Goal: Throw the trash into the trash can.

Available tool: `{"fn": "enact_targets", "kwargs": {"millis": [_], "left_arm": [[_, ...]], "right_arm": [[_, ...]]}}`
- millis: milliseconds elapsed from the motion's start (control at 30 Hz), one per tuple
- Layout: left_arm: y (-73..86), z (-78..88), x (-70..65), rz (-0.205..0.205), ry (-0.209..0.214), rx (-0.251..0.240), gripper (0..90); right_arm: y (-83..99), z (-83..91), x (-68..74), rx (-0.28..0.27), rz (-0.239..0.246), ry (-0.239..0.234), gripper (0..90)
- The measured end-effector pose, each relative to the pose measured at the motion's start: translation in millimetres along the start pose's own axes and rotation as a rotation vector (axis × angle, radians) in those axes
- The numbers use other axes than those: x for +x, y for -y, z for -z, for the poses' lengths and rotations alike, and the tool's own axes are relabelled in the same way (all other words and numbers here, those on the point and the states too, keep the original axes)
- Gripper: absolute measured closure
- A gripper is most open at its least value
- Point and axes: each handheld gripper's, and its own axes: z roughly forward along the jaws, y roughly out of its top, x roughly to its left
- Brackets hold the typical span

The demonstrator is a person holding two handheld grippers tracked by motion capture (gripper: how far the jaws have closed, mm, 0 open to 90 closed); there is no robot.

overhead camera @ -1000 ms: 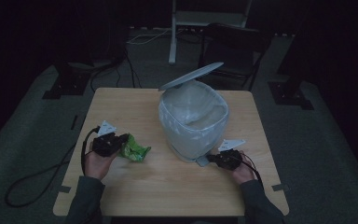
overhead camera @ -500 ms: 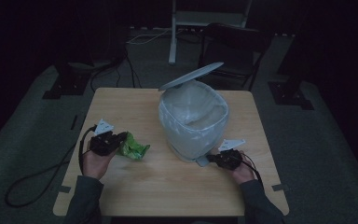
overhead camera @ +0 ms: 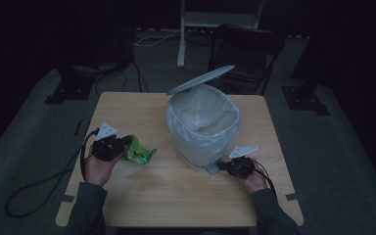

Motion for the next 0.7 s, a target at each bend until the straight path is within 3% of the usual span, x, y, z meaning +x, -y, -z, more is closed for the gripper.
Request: {"fn": "enact_targets", "kwargs": {"millis": [700], "left_arm": [[-6.7,4.9,-0.7,0.007,-0.002,-0.028,90.0]], "right_arm": [[0.0,0.0,-0.3,0.000,0.000,-0.003,90.0]]}}
